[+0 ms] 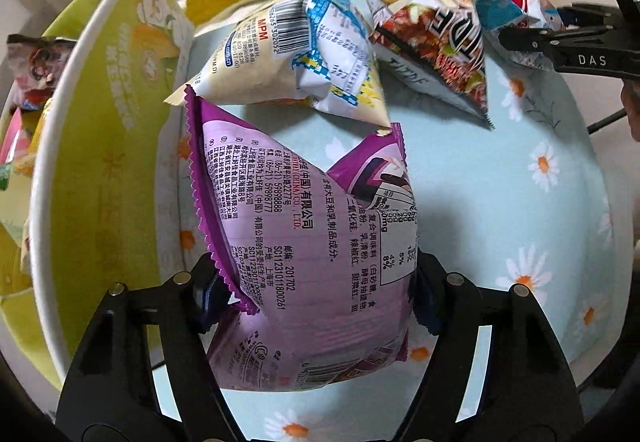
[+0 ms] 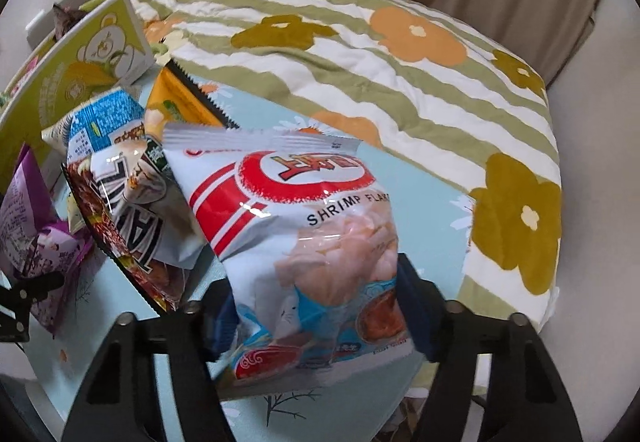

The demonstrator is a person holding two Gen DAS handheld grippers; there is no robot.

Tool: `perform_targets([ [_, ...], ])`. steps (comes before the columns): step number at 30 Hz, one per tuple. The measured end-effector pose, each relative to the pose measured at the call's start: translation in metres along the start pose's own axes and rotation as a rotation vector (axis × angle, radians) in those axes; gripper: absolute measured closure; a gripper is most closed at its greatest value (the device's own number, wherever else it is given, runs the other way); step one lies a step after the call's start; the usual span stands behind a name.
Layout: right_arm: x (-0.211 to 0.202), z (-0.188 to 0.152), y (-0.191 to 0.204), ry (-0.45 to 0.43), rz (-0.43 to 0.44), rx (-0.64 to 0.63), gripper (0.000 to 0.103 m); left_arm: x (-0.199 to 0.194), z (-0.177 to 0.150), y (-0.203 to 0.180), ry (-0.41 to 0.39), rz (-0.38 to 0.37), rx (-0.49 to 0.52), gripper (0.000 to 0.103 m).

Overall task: Organize snacks
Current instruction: 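Carry both bags over the box and open the left tool to drop the lilac bag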

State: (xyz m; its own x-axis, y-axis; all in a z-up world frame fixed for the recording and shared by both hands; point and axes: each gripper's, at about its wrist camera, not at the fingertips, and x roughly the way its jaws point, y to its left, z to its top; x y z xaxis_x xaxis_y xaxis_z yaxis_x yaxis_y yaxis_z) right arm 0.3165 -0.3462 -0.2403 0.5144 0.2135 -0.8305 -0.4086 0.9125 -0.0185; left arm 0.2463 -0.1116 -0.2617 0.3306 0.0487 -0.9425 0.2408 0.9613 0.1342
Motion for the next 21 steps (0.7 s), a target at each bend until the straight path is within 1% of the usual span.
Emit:
perform_targets([
  [4,-0.017,-0.004,-0.006,-0.026,0.01,0.066,0.045,-0.016,-0.005,0.0,-0.029,-0.019,-0.024,0.033],
  [9,-0.056,-0.006,-0.001,-0.092,0.013,0.13,0.045,-0.05,-0.013,-0.003,-0.088,-0.044,-0.06,0.033],
  [13,-0.099,-0.006,0.019,-0.158,0.016,0.145,0.045,-0.083,-0.023,-0.002,-0.148,-0.065,-0.1,0.033],
  [16,-0.125,-0.005,0.035,-0.2,0.053,0.146,0.045,-0.107,-0.035,0.0,-0.18,-0.059,-0.139,0.033],
  [20,-0.153,0.001,0.064,-0.241,0.101,0.117,0.045,-0.137,-0.045,0.018,-0.225,-0.119,-0.221,0.033],
  [21,-0.158,0.003,0.07,-0.247,0.11,0.115,0.045,-0.145,-0.049,0.022,-0.239,-0.12,-0.232,0.033],
])
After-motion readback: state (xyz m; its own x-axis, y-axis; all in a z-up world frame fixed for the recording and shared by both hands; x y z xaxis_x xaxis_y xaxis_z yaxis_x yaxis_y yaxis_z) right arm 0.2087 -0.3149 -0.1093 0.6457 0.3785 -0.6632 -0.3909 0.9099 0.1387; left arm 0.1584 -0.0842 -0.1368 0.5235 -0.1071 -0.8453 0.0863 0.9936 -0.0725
